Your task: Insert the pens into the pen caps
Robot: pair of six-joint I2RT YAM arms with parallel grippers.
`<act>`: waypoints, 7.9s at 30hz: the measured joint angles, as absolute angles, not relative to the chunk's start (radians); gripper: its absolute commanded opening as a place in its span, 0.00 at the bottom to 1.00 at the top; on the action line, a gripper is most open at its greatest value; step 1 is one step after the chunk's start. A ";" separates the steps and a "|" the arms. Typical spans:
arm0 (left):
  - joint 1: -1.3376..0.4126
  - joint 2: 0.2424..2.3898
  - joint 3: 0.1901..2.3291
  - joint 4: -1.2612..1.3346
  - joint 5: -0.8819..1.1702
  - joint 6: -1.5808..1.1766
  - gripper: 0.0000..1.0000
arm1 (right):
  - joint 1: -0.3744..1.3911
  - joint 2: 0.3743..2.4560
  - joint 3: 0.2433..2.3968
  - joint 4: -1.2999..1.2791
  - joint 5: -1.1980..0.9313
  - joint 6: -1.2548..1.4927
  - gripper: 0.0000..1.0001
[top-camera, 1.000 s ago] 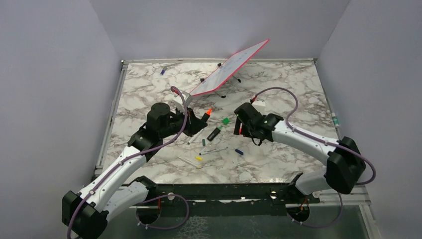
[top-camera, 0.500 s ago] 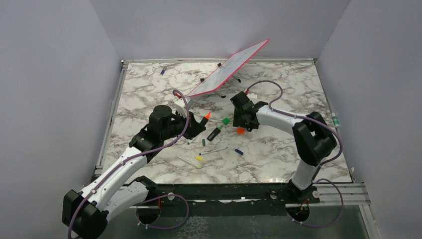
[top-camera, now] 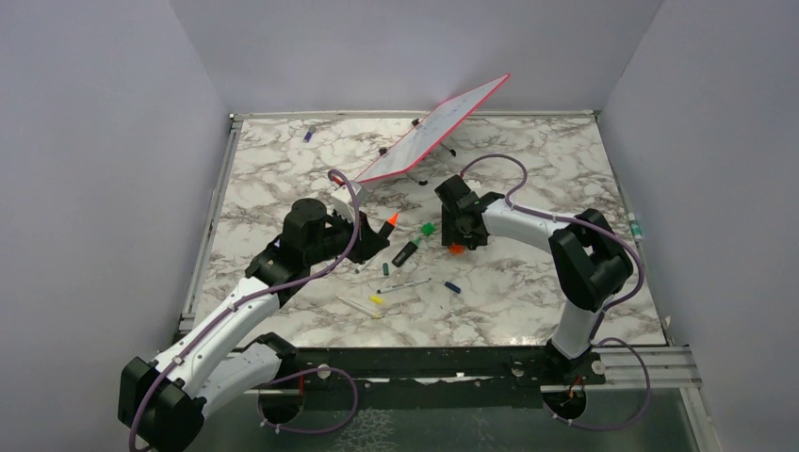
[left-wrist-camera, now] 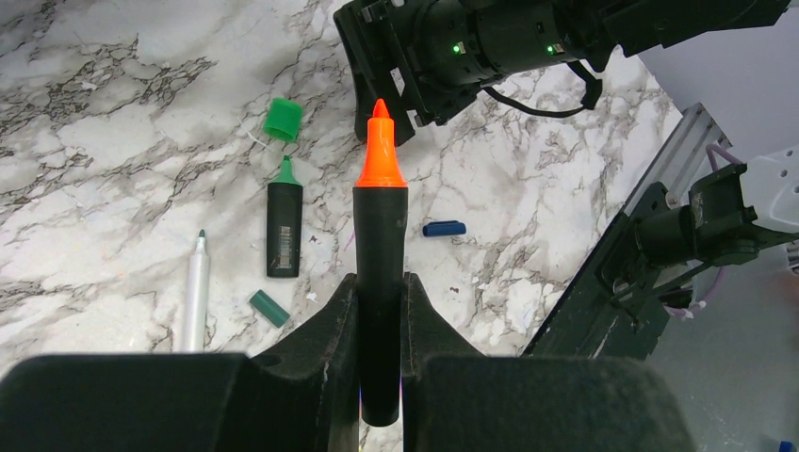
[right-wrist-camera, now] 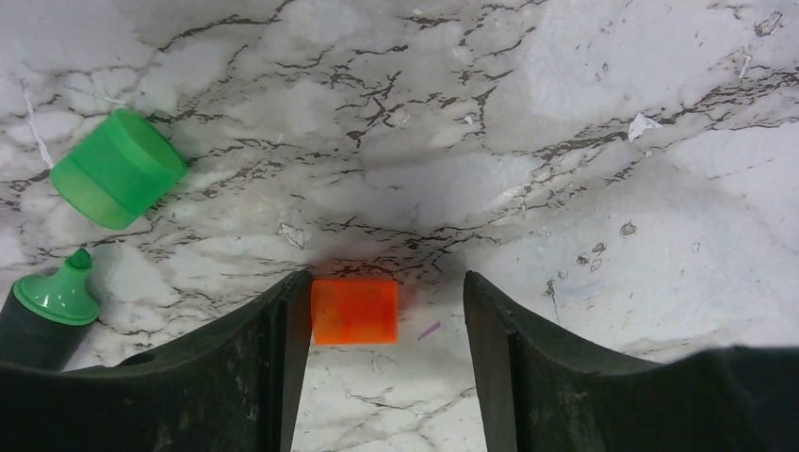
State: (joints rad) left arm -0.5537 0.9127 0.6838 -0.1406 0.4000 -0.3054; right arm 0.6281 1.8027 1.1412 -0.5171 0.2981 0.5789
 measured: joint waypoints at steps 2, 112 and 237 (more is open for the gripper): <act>-0.554 0.913 0.684 -0.141 0.400 -0.305 0.00 | 0.628 1.803 1.136 -0.519 0.293 0.570 0.63; -0.834 1.328 0.662 0.244 0.481 -0.632 0.00 | 0.626 1.183 0.868 -0.405 0.014 1.047 0.34; -0.853 1.378 0.731 0.510 0.361 -0.854 0.00 | 0.594 0.975 0.845 -0.257 -0.024 0.907 0.37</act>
